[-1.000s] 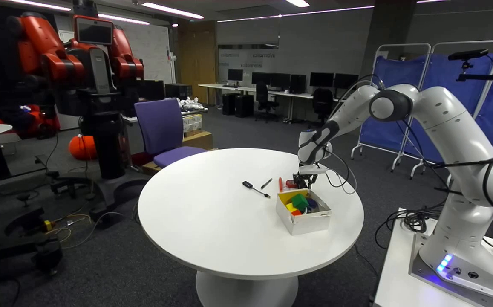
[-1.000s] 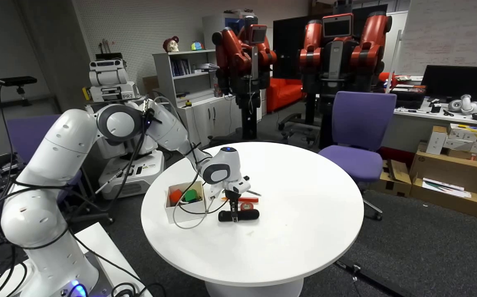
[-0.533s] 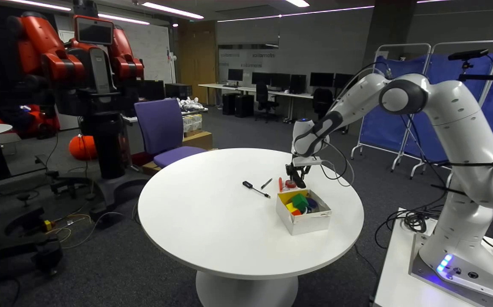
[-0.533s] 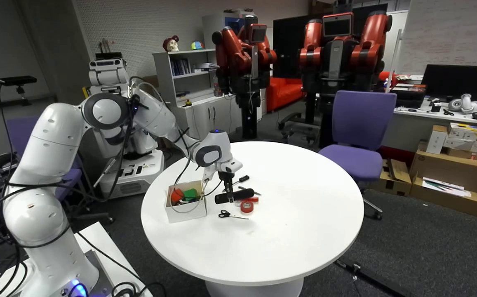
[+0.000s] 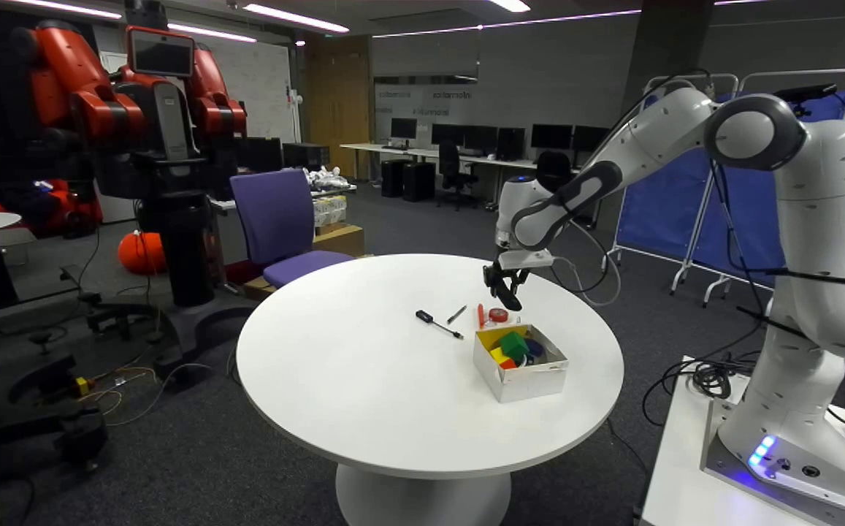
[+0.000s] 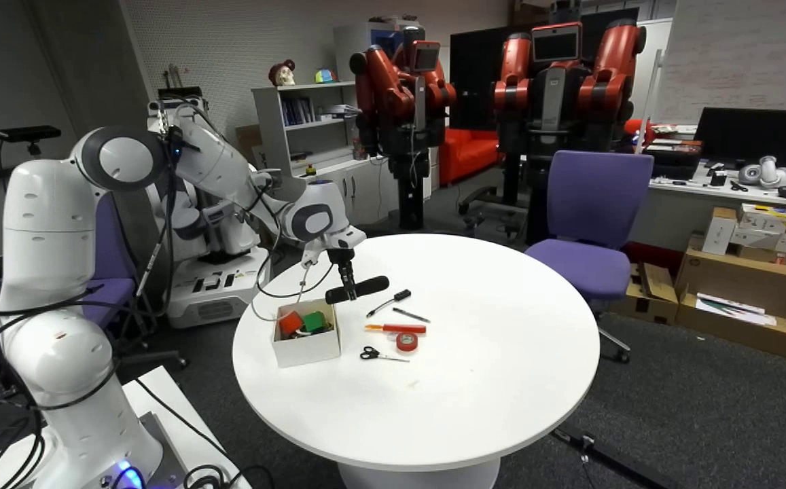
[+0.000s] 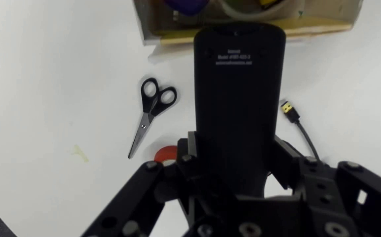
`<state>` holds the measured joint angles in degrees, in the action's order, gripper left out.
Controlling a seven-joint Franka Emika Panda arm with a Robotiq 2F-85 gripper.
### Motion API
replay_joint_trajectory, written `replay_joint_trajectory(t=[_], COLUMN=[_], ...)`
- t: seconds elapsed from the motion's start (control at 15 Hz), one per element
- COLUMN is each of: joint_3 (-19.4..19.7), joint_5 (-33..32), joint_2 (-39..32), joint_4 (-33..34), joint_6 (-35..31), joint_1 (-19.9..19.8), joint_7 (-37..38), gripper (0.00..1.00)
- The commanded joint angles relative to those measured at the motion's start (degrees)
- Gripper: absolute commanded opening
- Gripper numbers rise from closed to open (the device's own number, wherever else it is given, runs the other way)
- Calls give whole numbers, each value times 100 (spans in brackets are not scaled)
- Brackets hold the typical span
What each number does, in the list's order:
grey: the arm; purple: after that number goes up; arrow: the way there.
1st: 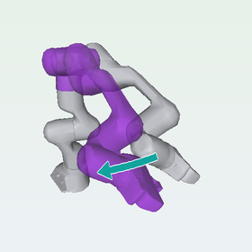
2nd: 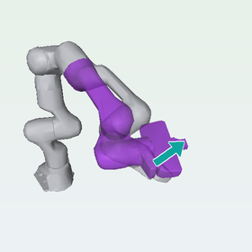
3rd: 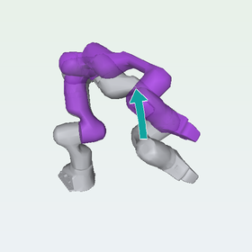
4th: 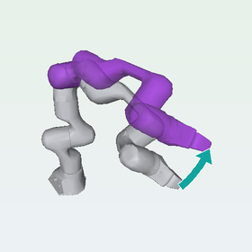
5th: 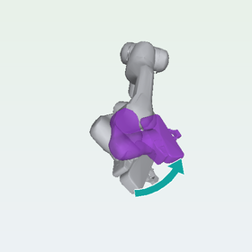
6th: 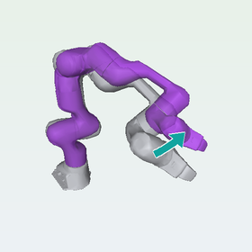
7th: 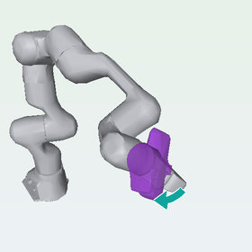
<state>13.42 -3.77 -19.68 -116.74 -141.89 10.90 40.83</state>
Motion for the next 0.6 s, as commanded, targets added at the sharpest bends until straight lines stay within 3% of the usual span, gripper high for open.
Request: replay_joint_trajectory(t=[0.0,0.53], joint_3=[-347,-875], joint_5=[-217,-506], joint_2=[492,253], joint_4=[-522,-765], joint_6=[62,-53], joint_1=[28,216], joint_7=[388,1135], gripper=[30,30])
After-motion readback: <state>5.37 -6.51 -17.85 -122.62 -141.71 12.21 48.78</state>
